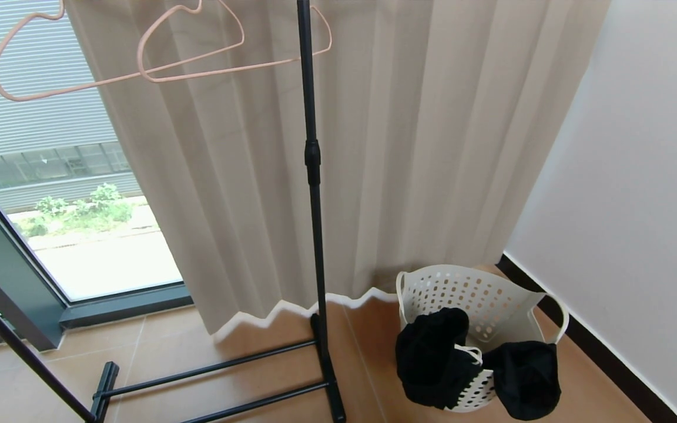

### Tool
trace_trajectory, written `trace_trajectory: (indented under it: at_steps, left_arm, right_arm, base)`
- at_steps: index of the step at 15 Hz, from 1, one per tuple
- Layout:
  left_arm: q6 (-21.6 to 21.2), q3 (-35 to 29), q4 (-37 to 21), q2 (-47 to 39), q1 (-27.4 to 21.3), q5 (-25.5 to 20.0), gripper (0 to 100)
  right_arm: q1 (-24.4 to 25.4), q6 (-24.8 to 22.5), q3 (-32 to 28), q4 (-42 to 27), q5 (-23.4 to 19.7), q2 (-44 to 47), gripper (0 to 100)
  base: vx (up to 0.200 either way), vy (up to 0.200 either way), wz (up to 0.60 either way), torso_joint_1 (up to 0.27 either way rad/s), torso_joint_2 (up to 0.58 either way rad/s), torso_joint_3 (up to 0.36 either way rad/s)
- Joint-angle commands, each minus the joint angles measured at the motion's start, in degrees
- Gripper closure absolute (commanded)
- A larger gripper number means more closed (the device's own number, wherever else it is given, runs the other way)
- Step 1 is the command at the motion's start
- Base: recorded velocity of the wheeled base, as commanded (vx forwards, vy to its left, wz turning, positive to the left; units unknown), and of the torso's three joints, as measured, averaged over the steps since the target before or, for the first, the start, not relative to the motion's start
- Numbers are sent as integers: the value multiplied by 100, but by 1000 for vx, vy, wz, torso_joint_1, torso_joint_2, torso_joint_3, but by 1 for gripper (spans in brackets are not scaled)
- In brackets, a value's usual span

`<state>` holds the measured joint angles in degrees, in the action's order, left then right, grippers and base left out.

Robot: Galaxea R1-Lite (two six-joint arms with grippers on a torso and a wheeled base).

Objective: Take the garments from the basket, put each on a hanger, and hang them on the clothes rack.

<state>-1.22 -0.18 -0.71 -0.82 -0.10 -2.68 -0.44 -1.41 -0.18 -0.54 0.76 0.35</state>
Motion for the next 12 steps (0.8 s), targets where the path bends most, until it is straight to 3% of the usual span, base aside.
trace_trajectory:
  at_steps: [1,5,12]
  left_arm:
    - [-1,1,-8,3,-17,-4,0]
    - [-1,1,-8,3,-17,-4,0]
    - [-1,1,-8,-6,-17,-4,0]
  right_arm:
    - [0,27,-8,10,-23,0,0]
    - [0,177,-8,10,-14,0,0]
    - [0,177,-8,10,-14,0,0]
  base:
    - [0,0,0,0,0,0]
    - [0,0,0,0,2,-57]
    - [0,0,0,2,6,-185]
